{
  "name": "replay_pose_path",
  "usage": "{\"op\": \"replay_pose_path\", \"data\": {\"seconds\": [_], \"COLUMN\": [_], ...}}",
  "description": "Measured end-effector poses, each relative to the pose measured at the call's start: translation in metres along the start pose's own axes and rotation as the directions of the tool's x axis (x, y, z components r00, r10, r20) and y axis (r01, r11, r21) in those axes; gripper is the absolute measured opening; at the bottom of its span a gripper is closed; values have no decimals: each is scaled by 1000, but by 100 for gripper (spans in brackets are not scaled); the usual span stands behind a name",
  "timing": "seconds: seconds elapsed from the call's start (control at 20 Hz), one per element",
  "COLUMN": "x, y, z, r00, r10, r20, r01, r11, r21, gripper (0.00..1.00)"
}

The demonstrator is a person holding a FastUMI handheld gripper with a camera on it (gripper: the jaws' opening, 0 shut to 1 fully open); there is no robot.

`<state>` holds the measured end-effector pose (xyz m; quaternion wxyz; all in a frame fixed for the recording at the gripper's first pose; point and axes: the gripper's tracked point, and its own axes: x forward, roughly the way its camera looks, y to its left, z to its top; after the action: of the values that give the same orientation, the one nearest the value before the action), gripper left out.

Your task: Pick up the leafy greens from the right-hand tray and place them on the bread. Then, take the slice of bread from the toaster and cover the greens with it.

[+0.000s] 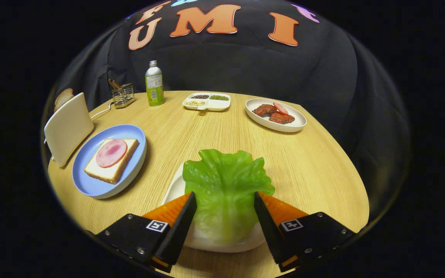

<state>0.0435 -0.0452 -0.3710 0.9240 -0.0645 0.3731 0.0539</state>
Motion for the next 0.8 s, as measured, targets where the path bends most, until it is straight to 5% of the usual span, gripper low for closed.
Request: {"op": "replay_pose_path", "data": {"seconds": [0.4,0.65,0.8], "x": [2,3,-1], "y": [4,-7,-10], "z": [-1,-2,-1], "r00": [999,999,997], "r10": [13,-24,-51], "r20": [-35,-42,-56], "r01": [-11,28,56], "r11": [998,994,994], "r21": [69,103,93], "gripper": [49,11,4]}}
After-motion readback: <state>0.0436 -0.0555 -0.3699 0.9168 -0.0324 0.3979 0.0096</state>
